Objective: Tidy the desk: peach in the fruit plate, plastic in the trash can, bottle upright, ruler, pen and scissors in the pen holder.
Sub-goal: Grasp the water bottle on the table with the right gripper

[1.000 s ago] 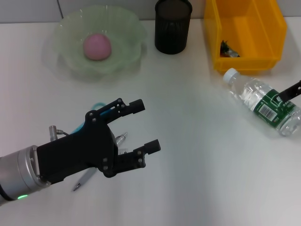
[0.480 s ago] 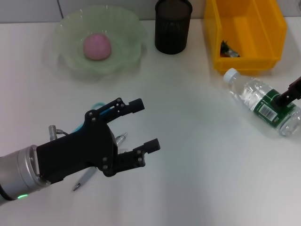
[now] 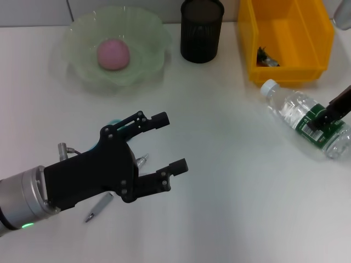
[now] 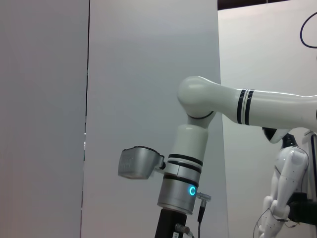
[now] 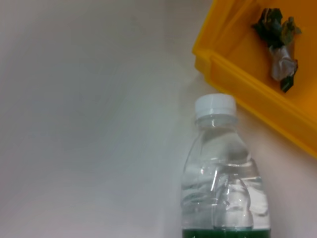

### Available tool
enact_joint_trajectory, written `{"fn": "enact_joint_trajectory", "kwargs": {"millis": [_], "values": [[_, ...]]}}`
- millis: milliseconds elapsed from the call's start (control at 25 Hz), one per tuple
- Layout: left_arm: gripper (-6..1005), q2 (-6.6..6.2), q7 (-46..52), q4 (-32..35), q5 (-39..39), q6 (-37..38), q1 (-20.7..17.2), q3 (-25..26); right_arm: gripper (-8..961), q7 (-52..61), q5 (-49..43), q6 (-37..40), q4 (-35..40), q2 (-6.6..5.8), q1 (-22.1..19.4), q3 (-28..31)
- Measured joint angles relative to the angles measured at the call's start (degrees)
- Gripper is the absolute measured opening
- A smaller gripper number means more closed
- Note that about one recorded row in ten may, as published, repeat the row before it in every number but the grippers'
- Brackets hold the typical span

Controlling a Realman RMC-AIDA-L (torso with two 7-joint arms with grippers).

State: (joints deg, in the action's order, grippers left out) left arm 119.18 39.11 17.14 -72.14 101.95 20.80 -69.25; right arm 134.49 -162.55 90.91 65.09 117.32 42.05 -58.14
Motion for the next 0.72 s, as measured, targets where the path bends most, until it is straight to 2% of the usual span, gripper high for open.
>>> {"fn": "enact_joint_trajectory", "kwargs": {"millis": [720], "values": [[681, 0.00, -1.46, 0.00, 0.07, -0.09, 0.39, 0.04, 819, -0.04, -0.14, -6.80, -7.63, 0.32, 1.87, -0.20]]}}
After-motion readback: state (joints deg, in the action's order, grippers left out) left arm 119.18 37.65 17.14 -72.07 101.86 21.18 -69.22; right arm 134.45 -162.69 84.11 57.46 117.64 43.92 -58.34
